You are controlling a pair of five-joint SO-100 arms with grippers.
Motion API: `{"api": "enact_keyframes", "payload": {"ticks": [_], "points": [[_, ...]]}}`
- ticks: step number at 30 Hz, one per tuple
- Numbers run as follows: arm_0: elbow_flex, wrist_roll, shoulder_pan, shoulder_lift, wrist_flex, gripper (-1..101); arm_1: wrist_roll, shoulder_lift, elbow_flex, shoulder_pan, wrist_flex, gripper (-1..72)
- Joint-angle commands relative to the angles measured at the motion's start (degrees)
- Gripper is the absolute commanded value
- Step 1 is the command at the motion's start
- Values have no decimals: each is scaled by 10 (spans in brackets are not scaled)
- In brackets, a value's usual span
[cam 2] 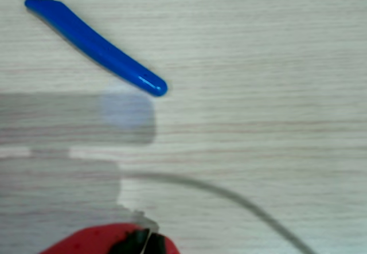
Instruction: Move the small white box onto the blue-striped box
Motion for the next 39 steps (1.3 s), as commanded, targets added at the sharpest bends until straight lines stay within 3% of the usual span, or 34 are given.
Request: {"api": "enact_keyframes", "payload": {"ticks": [1, 12, 19, 25, 31, 34, 39], "points": [[-10, 18, -5, 54, 18, 364, -15, 16, -10, 24, 18, 1], [58, 31, -7, 235, 18, 375, -15, 16, -10, 24, 18, 1], [279, 39, -61, 411, 15, 371, -15, 16, -10, 24, 18, 1], [620, 83, -192, 531, -186, 268, -15, 16, -10, 24, 18, 1], [809, 62, -192, 548, -315, 7, -15, 16, -10, 24, 18, 1], [869, 60, -192, 545, -368, 0, -15, 16, -10, 24, 18, 1], [911, 56, -234, 566, -389, 0, -15, 16, -10, 24, 18, 1]]}}
